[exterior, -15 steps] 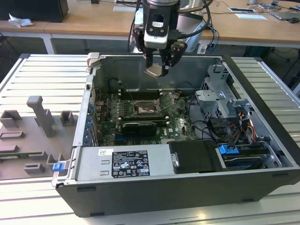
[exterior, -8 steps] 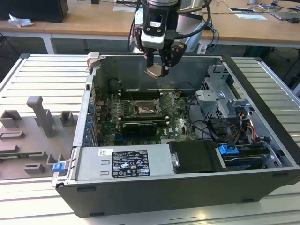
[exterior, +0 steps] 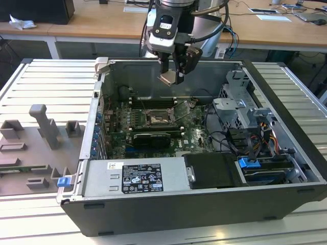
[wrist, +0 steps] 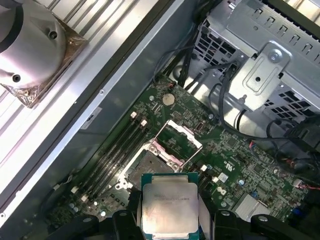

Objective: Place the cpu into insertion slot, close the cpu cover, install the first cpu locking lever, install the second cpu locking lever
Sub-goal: 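Place the cpu into insertion slot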

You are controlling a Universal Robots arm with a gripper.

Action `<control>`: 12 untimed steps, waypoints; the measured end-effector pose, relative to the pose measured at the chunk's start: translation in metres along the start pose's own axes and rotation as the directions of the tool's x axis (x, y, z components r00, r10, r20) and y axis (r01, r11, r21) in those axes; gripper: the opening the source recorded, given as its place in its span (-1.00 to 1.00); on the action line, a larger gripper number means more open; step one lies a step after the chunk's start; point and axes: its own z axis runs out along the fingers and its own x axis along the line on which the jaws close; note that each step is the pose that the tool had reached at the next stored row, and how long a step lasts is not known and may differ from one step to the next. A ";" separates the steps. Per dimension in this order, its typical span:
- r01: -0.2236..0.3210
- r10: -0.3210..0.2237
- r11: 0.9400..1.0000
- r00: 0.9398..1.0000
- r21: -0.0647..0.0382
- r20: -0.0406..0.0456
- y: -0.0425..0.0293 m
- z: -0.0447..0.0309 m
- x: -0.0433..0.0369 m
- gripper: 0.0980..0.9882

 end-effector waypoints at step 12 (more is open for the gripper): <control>-0.113 0.113 0.994 0.994 -0.003 0.010 -0.0001 0.0006 0.0000 -0.01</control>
